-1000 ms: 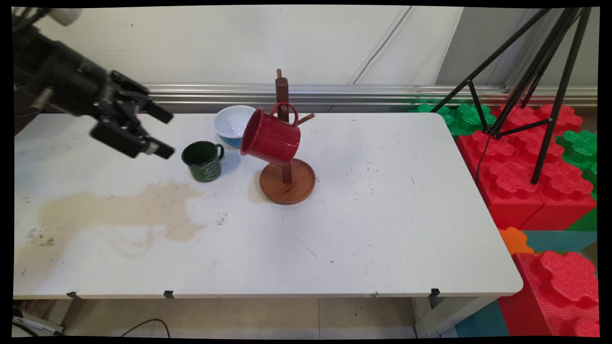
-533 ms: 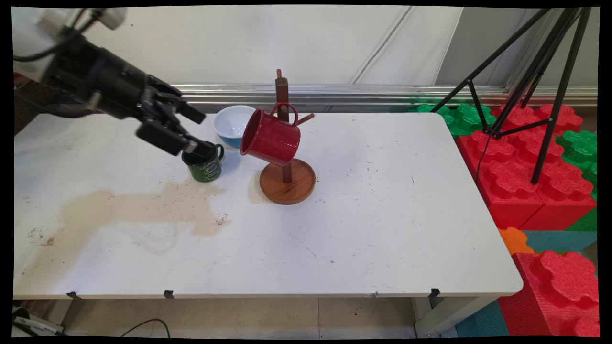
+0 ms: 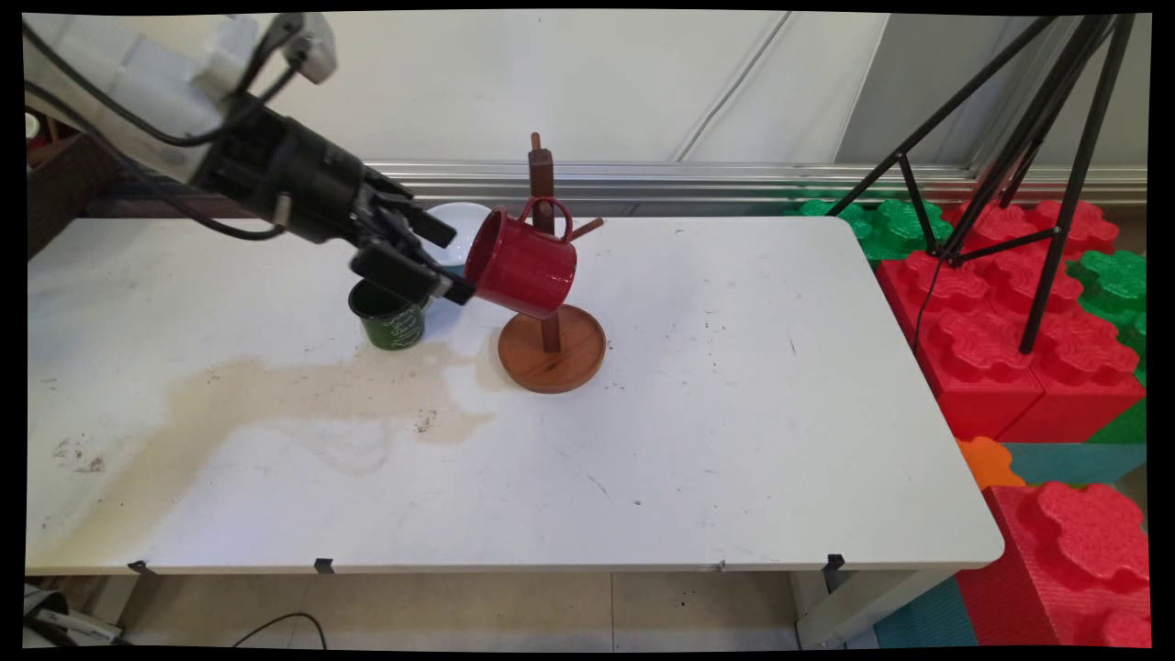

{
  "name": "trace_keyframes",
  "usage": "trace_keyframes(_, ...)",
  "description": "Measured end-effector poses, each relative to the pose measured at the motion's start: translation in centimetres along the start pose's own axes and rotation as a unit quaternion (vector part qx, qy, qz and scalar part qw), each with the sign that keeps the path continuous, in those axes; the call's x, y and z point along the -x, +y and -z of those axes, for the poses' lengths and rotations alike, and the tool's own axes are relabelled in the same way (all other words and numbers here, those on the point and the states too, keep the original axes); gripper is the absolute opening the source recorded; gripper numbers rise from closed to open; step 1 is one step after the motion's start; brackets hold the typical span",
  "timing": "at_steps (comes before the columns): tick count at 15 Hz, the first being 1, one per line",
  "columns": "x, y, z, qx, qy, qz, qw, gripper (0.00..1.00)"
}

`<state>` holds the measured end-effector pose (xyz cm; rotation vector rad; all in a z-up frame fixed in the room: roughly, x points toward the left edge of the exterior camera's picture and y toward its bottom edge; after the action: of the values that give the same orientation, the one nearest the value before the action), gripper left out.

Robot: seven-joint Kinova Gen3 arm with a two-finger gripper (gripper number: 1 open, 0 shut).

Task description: Pick up the red mug from the rack

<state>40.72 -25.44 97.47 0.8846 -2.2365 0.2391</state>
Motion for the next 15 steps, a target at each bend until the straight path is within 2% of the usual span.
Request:
trace_keyframes(9, -0.9, -0.6, -4.5, 0.016, 0.002, 0.006, 0.9999, 1.00)
trace_keyframes(15, -1.3, -1.0, -6.3, 0.022, -0.001, 0.007, 0.9997, 1.00)
